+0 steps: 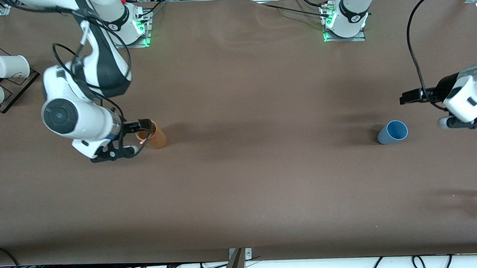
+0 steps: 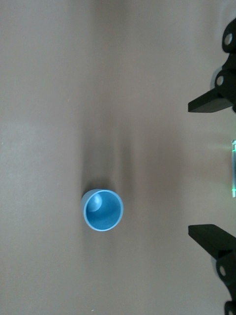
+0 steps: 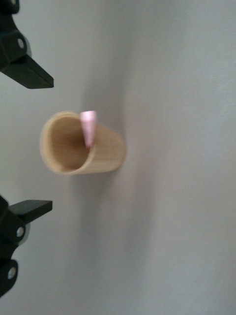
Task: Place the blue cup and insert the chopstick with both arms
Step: 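Reach the right gripper to the pink chopstick while the left gripper reaches the blue cup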
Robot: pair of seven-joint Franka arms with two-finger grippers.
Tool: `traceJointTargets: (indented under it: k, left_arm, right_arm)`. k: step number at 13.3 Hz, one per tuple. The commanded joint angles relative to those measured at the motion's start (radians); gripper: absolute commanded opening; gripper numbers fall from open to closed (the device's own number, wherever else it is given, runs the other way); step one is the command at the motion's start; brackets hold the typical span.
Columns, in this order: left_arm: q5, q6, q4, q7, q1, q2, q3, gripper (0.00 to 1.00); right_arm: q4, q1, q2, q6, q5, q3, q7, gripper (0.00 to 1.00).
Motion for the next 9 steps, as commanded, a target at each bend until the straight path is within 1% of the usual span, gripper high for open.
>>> traceJointTargets:
  k: [1,3,4,6,7,9]
  left_arm:
    - [0.067,0.056,0.011,0.007,0.007,0.09,-0.008,1.0]
    - [0.094,0.122,-0.008,0.005,0.006,0.131,-0.008,1.0]
    - [0.108,0.179,-0.047,0.005,0.006,0.136,-0.006,1.0]
    - [0.145,0.382,-0.214,0.005,0.007,0.093,-0.006,1.0]
    - [0.145,0.461,-0.282,0.007,0.009,0.075,-0.008,1.0]
    - [0.145,0.536,-0.345,0.005,0.009,0.072,-0.008,1.0]
  right_arm:
    - [0.023,0.024,0.019,0.038,-0.013,-0.001,-0.002,1.0]
    - [0.02,0.028,0.047,0.066,-0.013,-0.001,-0.008,0.97]
    - [0.015,0.028,0.061,0.073,-0.013,-0.001,-0.008,0.92]
    - [0.0,0.028,0.07,0.078,-0.013,-0.001,-0.008,0.82]
    - [-0.011,0.028,0.07,0.079,-0.013,-0.001,-0.007,0.72]
    - [-0.013,0.026,0.07,0.078,-0.011,-0.003,-0.008,0.44]
